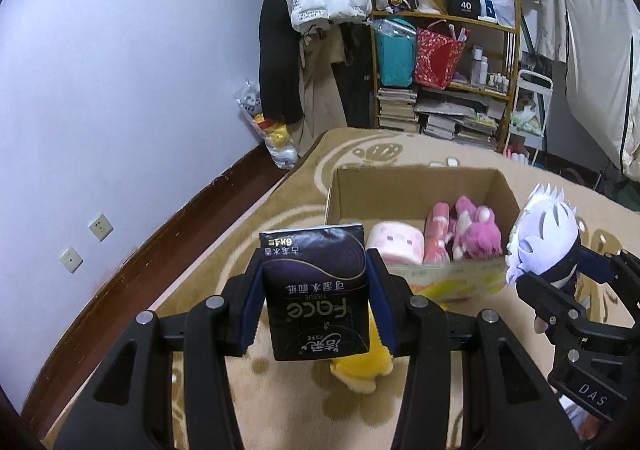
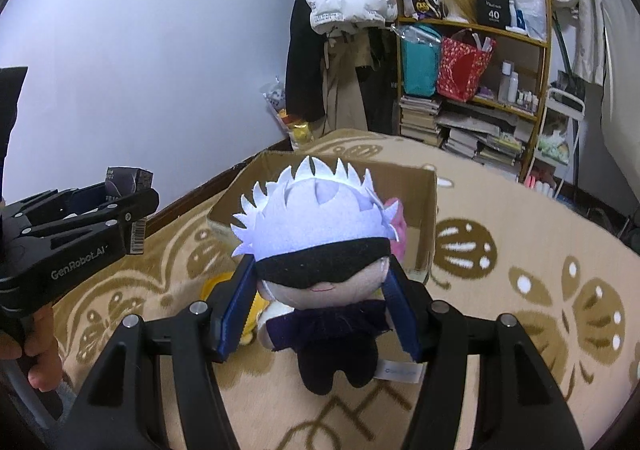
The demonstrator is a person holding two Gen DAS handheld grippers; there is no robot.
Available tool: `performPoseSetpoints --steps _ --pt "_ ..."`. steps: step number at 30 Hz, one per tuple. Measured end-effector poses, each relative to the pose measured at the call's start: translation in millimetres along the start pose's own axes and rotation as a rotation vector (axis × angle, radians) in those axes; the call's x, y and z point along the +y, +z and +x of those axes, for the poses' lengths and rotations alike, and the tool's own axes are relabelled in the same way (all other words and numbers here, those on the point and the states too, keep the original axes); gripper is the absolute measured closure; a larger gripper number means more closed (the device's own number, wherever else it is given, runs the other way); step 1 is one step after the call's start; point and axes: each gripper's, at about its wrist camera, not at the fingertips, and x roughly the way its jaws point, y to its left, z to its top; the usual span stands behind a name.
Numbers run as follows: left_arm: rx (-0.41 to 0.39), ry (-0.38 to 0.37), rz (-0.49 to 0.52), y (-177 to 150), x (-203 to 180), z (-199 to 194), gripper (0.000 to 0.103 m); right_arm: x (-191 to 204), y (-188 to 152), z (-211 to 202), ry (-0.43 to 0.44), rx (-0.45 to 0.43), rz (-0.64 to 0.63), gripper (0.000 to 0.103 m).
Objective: Organize soft objects
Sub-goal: 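Carry the tissue pack and doll over the box and release them inside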
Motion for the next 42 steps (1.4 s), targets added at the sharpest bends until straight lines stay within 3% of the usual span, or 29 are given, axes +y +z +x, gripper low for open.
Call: performPoseSetpoints --steps 11,23,30,42 --pt "-0.061 0.005 0.033 46.0 -7.2 24.3 0.057 -4.9 43.9 12.7 -0.005 -0.09 -0.1 0.038" --pt "-0.09 -0.007 0.063 75.1 -17.1 51.6 0.057 -26.4 71.0 41.8 -0.003 -0.1 -0.082 0.038" --pt "-0.085 -0.041 0.041 68.0 -18.6 74.0 0.057 -37.0 68.0 61.2 0.014 -0.086 -0.052 0.037" --pt "0.041 -0.105 0.026 42.6 -27.3 124.8 0.057 -52.9 47.0 97.4 0.044 -0.012 0.025 0.036"
